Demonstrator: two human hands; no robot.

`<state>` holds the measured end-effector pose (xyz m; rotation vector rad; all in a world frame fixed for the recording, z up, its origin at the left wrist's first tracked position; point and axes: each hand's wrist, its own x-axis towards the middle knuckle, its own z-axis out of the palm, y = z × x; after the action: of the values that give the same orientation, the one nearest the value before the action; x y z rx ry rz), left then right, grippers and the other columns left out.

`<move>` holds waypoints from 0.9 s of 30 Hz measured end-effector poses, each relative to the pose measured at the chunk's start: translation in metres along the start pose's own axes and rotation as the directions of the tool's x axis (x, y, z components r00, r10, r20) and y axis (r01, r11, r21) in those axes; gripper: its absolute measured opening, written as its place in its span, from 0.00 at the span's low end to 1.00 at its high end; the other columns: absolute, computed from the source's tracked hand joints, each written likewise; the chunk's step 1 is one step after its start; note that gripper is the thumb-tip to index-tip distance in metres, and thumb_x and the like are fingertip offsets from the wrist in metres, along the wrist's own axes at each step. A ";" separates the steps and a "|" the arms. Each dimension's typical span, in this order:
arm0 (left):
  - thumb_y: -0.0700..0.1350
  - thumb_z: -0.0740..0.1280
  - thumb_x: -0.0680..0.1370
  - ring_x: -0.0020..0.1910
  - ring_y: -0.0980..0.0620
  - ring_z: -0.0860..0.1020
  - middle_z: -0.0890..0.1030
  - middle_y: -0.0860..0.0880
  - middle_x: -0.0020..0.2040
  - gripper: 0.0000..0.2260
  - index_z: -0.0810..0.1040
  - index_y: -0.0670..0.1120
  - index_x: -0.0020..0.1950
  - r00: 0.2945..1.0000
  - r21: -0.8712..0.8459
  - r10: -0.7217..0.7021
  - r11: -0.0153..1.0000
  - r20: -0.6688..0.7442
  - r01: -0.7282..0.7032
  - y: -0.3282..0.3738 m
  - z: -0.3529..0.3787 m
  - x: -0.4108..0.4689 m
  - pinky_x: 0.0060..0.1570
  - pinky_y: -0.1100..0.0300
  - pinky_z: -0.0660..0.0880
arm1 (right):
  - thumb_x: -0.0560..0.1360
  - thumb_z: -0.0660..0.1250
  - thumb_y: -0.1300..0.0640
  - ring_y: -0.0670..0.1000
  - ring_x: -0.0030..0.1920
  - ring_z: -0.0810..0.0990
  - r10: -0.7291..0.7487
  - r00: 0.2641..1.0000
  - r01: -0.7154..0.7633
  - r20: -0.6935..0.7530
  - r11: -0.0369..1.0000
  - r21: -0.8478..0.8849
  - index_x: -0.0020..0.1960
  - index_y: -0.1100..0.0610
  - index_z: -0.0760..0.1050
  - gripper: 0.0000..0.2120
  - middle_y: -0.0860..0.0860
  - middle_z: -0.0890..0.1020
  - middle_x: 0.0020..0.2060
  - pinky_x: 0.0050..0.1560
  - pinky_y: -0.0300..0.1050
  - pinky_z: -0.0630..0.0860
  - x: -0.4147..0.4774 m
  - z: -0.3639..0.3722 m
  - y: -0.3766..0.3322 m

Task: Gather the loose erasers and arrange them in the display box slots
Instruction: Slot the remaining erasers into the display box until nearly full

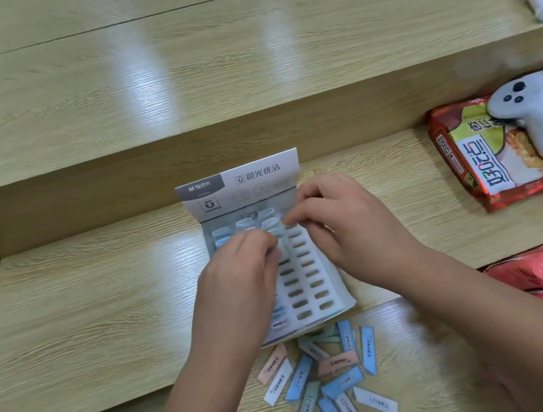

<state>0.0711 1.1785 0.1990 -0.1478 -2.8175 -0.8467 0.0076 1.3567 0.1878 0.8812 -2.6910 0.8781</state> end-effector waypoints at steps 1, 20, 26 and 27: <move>0.40 0.73 0.75 0.37 0.51 0.78 0.80 0.53 0.40 0.04 0.79 0.46 0.45 1.000 -0.005 -0.011 1.000 0.008 0.011 -0.001 0.002 0.000 0.34 0.53 0.77 | 0.74 0.68 0.66 0.54 0.50 0.76 0.028 1.000 -0.028 -0.004 1.000 0.014 0.51 0.55 0.83 0.10 0.49 0.78 0.48 0.49 0.45 0.71 -0.002 -0.001 0.001; 0.34 0.77 0.69 0.40 0.47 0.77 0.80 0.51 0.40 0.09 0.79 0.44 0.42 0.982 0.176 0.184 0.966 0.051 -0.190 -0.016 0.010 0.002 0.32 0.53 0.74 | 0.74 0.68 0.62 0.49 0.55 0.73 0.152 0.988 -0.153 0.028 0.985 0.077 0.51 0.52 0.82 0.09 0.45 0.78 0.51 0.53 0.37 0.69 -0.026 0.017 -0.001; 0.38 0.80 0.68 0.45 0.46 0.78 0.82 0.50 0.47 0.09 0.84 0.45 0.45 0.977 0.222 0.204 0.952 0.062 -0.213 -0.020 0.014 0.001 0.31 0.53 0.75 | 0.74 0.68 0.60 0.48 0.55 0.72 0.162 0.986 -0.164 0.039 0.984 0.067 0.51 0.51 0.82 0.09 0.44 0.77 0.51 0.53 0.35 0.68 -0.026 0.019 0.000; 0.39 0.79 0.69 0.46 0.45 0.78 0.82 0.50 0.47 0.09 0.85 0.45 0.46 0.975 0.219 0.210 0.950 0.077 -0.222 -0.021 0.013 0.001 0.32 0.52 0.75 | 0.74 0.68 0.60 0.48 0.55 0.72 0.164 0.986 -0.166 0.043 0.984 0.065 0.51 0.51 0.82 0.09 0.44 0.77 0.51 0.53 0.35 0.68 -0.026 0.019 0.000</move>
<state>0.0652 1.1685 0.1773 -0.4404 -2.8516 -0.4771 0.0287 1.3584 0.1636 0.7016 -2.8138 1.0025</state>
